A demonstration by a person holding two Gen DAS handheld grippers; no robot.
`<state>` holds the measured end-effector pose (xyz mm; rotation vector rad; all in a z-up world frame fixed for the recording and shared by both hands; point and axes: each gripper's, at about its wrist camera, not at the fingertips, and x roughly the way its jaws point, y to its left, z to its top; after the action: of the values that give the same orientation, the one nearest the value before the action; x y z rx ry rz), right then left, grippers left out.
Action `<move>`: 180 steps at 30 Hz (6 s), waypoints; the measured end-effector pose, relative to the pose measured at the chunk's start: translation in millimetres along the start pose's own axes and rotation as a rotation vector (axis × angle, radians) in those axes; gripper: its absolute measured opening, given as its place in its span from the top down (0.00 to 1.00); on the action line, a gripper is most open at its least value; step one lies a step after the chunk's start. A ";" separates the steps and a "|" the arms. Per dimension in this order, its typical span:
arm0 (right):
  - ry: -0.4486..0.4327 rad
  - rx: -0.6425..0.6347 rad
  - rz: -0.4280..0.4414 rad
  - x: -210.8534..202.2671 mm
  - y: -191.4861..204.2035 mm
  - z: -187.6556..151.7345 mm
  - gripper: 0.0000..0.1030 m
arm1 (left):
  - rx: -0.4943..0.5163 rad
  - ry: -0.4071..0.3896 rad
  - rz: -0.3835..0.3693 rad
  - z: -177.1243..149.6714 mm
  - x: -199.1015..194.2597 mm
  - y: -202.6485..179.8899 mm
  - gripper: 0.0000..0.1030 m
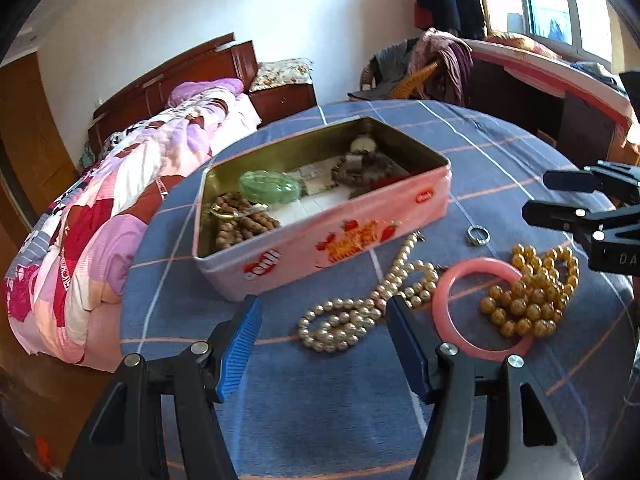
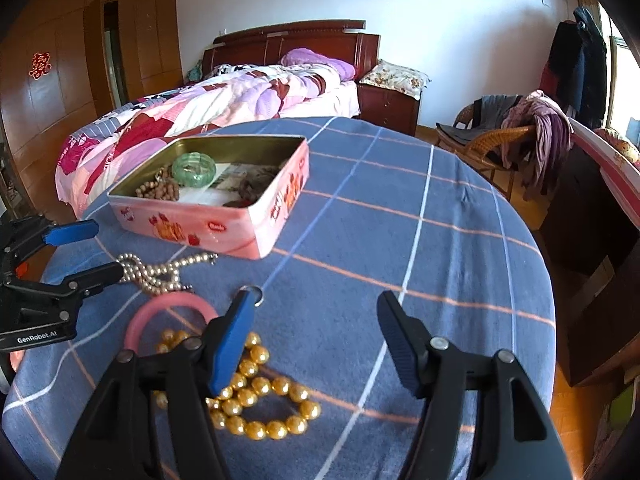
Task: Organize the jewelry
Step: 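Grasp the white pearl necklace with the left tool, then grasp the gold bead bracelet with the right tool while the left holds the pearls, then lower the pearl necklace and gold bead bracelet into the pink tin, opening both tools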
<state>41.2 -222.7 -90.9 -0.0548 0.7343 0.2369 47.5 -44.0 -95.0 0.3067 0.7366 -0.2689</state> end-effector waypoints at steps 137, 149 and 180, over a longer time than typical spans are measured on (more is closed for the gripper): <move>-0.170 -0.118 0.115 -51.6 37.3 13.7 0.87 | -0.109 -0.146 -0.070 5.5 -73.1 25.5 0.95; -0.187 -0.122 0.124 -51.9 42.2 17.6 0.87 | -0.108 -0.163 -0.054 11.2 -76.4 31.7 0.95; -0.256 -0.222 0.120 -38.1 64.4 85.1 0.87 | -0.040 -0.190 0.007 78.0 -63.4 62.5 0.95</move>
<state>54.8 -156.3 0.0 -0.1885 0.4547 0.4319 71.9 -6.5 14.6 0.2416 0.5524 -0.2724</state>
